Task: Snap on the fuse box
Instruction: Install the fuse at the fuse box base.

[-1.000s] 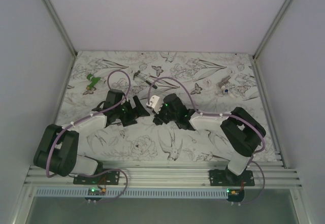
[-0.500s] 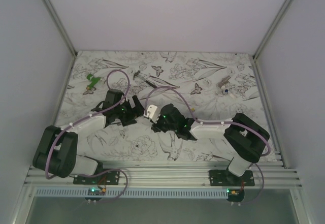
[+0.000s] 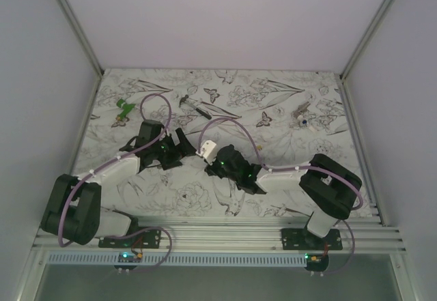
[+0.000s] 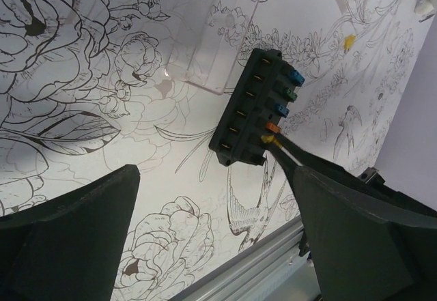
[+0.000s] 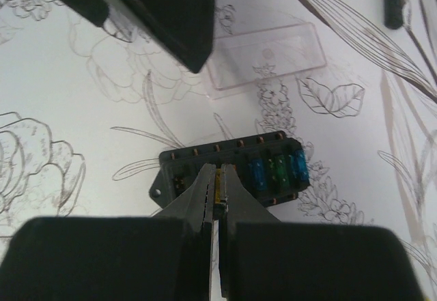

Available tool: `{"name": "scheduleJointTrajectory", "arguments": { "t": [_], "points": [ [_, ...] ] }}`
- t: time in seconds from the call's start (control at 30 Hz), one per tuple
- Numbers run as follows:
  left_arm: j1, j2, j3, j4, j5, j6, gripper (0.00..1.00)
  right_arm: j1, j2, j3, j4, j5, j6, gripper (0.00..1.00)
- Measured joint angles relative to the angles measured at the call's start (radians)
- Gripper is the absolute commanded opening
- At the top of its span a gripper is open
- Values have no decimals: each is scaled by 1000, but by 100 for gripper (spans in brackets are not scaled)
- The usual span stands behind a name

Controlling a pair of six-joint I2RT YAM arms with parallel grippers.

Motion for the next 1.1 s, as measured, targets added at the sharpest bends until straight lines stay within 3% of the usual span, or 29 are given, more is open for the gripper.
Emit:
{"name": "scheduleJointTrajectory", "arguments": {
  "t": [0.33,0.73,1.1],
  "points": [
    [0,0,0,-12,1,2,97,0,21,6,13,149,9,0],
    [2,1,0,-12,9,6,96,0,21,6,18,-2,-32,0],
    [4,12,0,-13,23,8,95,-1,13,6,14,-38,-61,0]
  ]
}}
